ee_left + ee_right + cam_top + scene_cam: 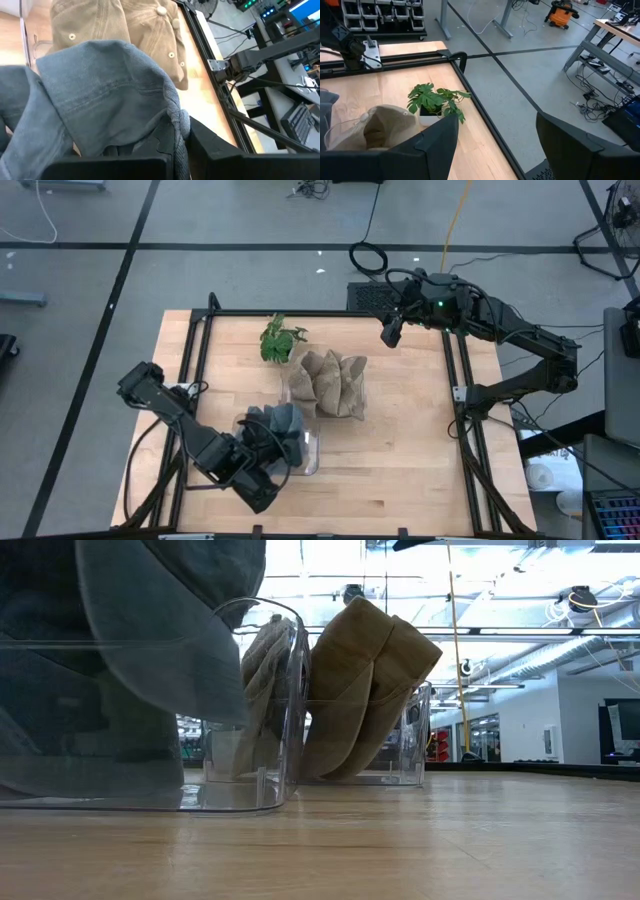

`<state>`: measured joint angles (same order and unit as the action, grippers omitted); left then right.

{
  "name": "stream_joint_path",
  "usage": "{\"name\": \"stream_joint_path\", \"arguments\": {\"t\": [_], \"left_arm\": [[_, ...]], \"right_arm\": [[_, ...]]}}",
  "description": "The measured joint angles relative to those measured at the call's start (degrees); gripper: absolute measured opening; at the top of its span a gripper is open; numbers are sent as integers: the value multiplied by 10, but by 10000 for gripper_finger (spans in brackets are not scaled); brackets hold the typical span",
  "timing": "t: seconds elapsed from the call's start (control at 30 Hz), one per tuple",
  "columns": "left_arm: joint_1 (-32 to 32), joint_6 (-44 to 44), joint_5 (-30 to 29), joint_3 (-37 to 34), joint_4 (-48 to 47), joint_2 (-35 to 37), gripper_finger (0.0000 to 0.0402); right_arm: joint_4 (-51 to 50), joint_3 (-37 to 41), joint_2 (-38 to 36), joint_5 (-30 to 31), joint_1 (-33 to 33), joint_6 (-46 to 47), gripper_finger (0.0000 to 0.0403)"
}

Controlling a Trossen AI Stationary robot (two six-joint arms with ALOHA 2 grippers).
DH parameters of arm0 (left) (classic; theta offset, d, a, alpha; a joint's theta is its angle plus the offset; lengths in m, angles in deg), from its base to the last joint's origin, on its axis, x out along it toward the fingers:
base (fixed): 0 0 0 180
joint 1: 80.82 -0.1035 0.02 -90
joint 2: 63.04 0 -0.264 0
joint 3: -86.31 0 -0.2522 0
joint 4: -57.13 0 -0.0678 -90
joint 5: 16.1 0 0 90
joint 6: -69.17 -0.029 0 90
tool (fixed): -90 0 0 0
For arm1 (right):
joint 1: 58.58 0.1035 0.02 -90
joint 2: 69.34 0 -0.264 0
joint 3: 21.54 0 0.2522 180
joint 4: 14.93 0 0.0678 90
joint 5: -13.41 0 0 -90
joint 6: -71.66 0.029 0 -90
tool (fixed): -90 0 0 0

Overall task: Pick & Place hat
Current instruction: Put the blue cap into the bottom transparent bin

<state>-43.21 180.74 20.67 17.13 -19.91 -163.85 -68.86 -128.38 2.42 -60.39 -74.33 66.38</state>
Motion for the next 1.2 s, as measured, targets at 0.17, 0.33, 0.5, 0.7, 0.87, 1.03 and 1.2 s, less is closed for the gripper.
{"name": "stream_joint_path", "arguments": {"t": [0.17,0.33,0.5,0.7,0.87,1.03,1.2], "left_arm": [[-4,3,8,-10,-1,-2,20],[-3,58,30,-63,4,-5,20],[4,84,40,-99,5,-4,20],[-3,56,78,-107,4,1,31],[-12,43,70,-105,6,40,118],[-12,-15,18,-105,64,95,200],[-26,-227,7,-105,226,123,252]], "right_arm": [[1,0,0,0,1,0,254],[1,0,0,-3,1,12,254],[1,0,0,-15,1,14,254],[1,0,0,-15,1,14,254],[1,0,0,-15,1,14,254],[1,0,0,-15,1,15,254],[0,0,0,-15,1,16,254]]}}
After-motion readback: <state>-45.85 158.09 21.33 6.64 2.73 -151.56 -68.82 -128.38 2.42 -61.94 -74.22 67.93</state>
